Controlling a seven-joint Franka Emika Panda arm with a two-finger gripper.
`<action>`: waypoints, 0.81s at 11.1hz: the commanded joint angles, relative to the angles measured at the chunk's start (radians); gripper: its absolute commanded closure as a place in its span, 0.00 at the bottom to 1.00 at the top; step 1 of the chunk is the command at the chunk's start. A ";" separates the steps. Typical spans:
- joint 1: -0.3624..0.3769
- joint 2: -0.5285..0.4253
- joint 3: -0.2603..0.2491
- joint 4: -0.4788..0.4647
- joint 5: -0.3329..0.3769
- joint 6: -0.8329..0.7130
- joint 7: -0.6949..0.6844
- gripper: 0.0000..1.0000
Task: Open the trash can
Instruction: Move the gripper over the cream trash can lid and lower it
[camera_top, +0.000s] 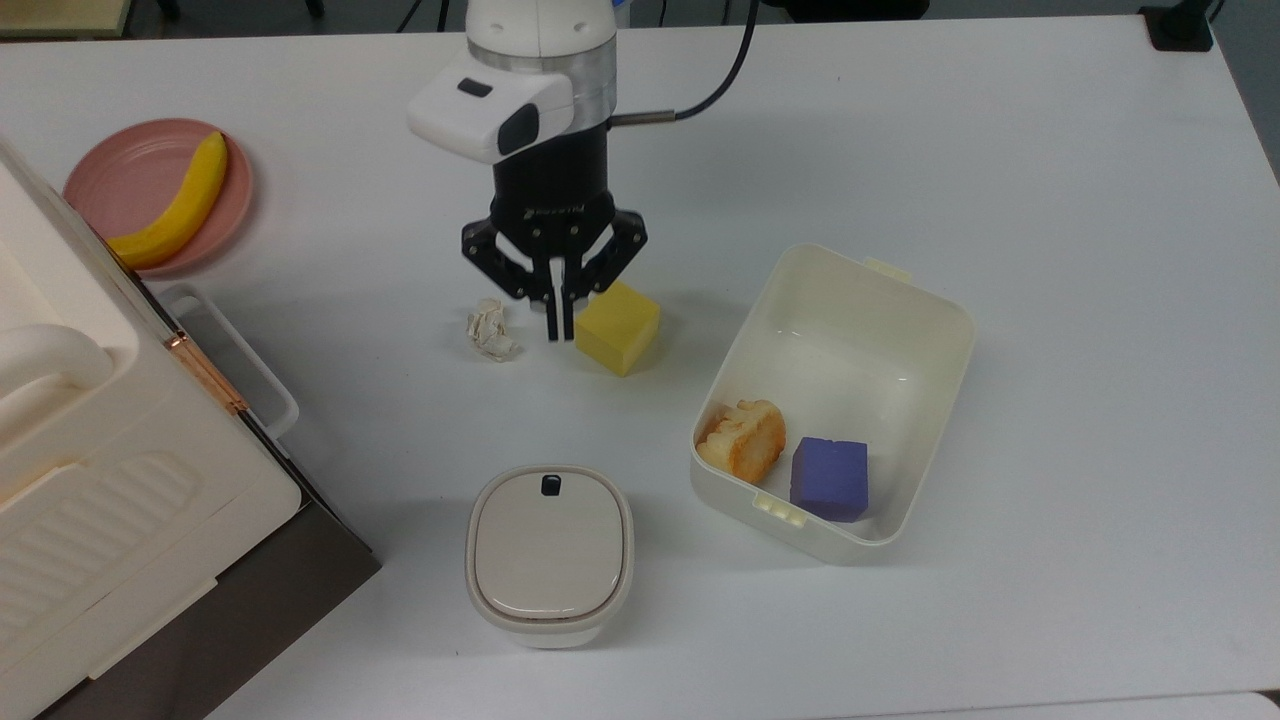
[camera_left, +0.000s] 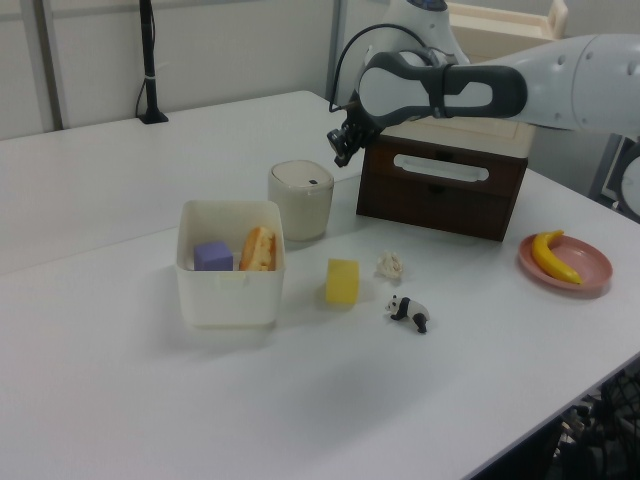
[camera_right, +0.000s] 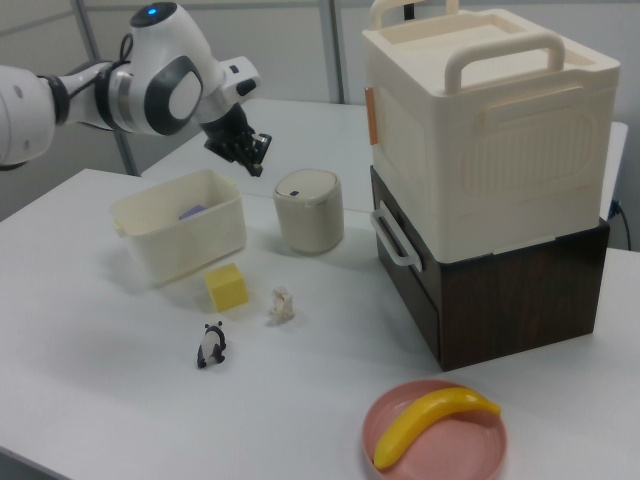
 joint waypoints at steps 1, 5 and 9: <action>-0.002 0.147 -0.025 0.148 0.006 0.049 0.059 0.91; -0.001 0.322 -0.070 0.255 -0.042 0.150 0.156 0.91; 0.024 0.370 -0.082 0.265 -0.094 0.163 0.213 0.91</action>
